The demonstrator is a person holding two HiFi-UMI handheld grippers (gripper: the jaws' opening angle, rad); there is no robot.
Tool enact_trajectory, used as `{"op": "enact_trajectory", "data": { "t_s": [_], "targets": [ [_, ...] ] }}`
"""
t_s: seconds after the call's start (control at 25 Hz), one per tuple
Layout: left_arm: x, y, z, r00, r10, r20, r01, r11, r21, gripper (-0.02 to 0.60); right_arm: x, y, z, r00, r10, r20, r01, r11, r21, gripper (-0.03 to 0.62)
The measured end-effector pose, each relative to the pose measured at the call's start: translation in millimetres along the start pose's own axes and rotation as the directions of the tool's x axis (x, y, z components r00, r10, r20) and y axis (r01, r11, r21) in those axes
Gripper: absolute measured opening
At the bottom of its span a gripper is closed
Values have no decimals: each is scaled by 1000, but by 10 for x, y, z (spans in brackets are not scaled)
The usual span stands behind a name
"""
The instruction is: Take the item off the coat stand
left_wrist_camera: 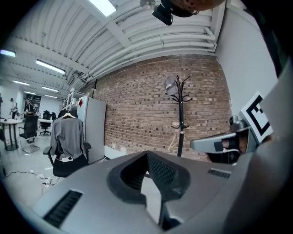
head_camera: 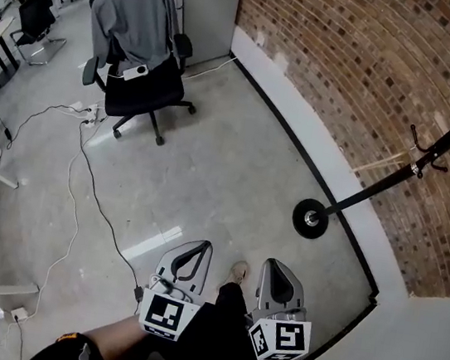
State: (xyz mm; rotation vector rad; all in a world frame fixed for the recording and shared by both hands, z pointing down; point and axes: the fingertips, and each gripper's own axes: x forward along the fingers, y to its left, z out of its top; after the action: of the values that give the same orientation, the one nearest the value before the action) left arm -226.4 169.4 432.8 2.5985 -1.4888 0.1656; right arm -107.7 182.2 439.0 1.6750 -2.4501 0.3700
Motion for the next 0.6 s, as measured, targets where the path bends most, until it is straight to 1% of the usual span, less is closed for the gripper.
{"op": "enact_trajectory", "data": {
  "t_s": [0.12, 0.36, 0.44, 0.52, 0.6],
  "targets": [
    [327, -49, 66, 1000, 10, 2, -11, 1000, 21, 25, 170, -291, 69, 1000, 7, 13, -7, 1000, 9, 15],
    [1186, -304, 276, 1000, 13, 9, -13, 998, 56, 25, 512, -1133, 256, 999, 5, 33, -6, 1000, 28, 15],
    [1459, -419, 331, 1000, 14, 0, -14, 998, 63, 25, 591, -1419, 324, 999, 3, 38, -4, 999, 36, 15],
    [1690, -537, 357, 1000, 14, -27, -12, 998, 69, 25, 649, -1679, 372, 999, 3, 44, -5, 999, 42, 15],
    [1880, -640, 385, 1000, 10, -22, -8, 996, 85, 25, 700, -1911, 366, 999, 2, 45, -4, 999, 47, 15]
  ]
}}
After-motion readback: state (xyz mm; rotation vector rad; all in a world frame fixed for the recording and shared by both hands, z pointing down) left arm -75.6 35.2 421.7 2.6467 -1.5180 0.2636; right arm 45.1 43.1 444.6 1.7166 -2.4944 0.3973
